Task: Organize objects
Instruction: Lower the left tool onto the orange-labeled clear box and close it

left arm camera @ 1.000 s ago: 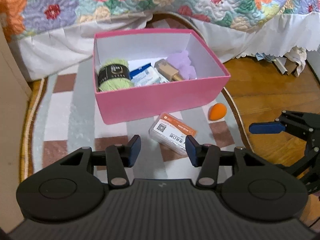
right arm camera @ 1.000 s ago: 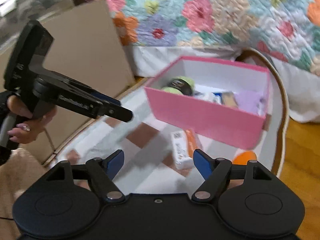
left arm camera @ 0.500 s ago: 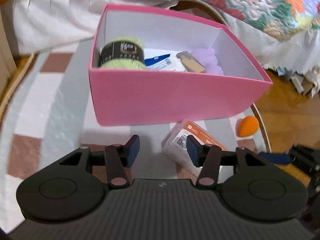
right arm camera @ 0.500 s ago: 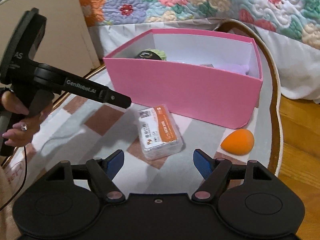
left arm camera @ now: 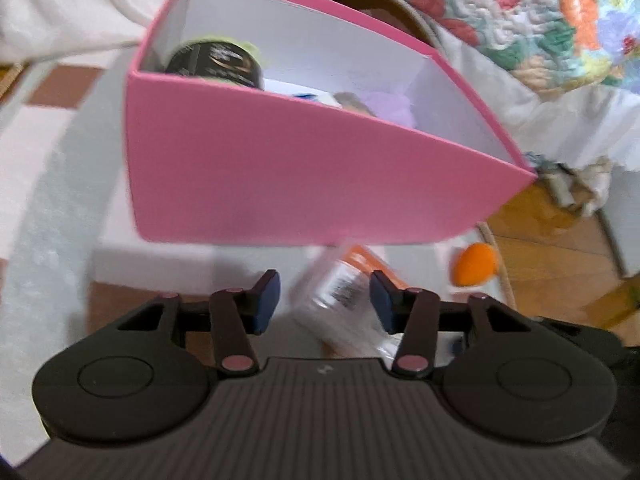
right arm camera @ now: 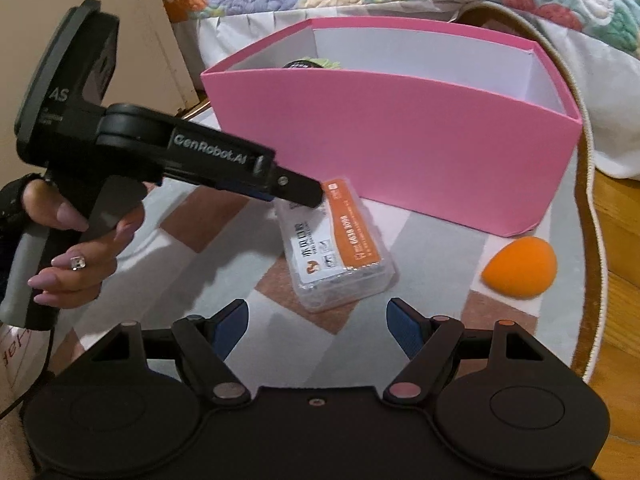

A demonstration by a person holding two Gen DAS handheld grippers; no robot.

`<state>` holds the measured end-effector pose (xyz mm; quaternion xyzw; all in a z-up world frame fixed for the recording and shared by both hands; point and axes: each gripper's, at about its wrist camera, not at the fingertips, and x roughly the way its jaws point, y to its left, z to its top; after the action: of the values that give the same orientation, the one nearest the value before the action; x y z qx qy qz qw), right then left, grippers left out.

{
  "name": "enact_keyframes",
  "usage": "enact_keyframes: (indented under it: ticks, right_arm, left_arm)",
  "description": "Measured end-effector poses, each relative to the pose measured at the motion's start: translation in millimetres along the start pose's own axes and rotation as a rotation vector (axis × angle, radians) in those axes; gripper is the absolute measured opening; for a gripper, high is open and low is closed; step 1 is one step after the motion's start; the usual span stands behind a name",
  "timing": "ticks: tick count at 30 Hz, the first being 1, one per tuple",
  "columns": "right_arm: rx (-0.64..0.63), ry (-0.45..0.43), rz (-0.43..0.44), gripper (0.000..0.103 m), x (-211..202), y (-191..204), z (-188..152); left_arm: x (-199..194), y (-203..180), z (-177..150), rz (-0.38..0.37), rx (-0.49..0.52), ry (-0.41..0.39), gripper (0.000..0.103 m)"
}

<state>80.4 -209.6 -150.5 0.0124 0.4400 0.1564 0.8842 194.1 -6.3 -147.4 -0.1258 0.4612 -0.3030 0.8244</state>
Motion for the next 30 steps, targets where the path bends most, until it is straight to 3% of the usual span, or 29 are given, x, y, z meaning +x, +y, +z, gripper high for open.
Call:
enact_keyframes:
  ticks: [3, 13, 21, 30]
  right_arm:
    - [-0.004, 0.007, -0.001, 0.080, 2, 2, -1]
    - [0.010, 0.042, -0.062, 0.084, -12, 1, -12]
    - [0.086, 0.035, 0.002, 0.086, -9, -15, -19]
    - [0.080, 0.048, 0.003, 0.092, 2, -13, -22]
  left_arm:
    - [-2, -2, -5, -0.062, -0.043, 0.044, 0.038]
    - [-11, -28, -48, -0.081, -0.181, 0.216, 0.038]
    - [-12, -36, -50, 0.036, -0.171, 0.118, 0.039]
    - [1, -26, -53, -0.009, -0.233, 0.097, 0.041]
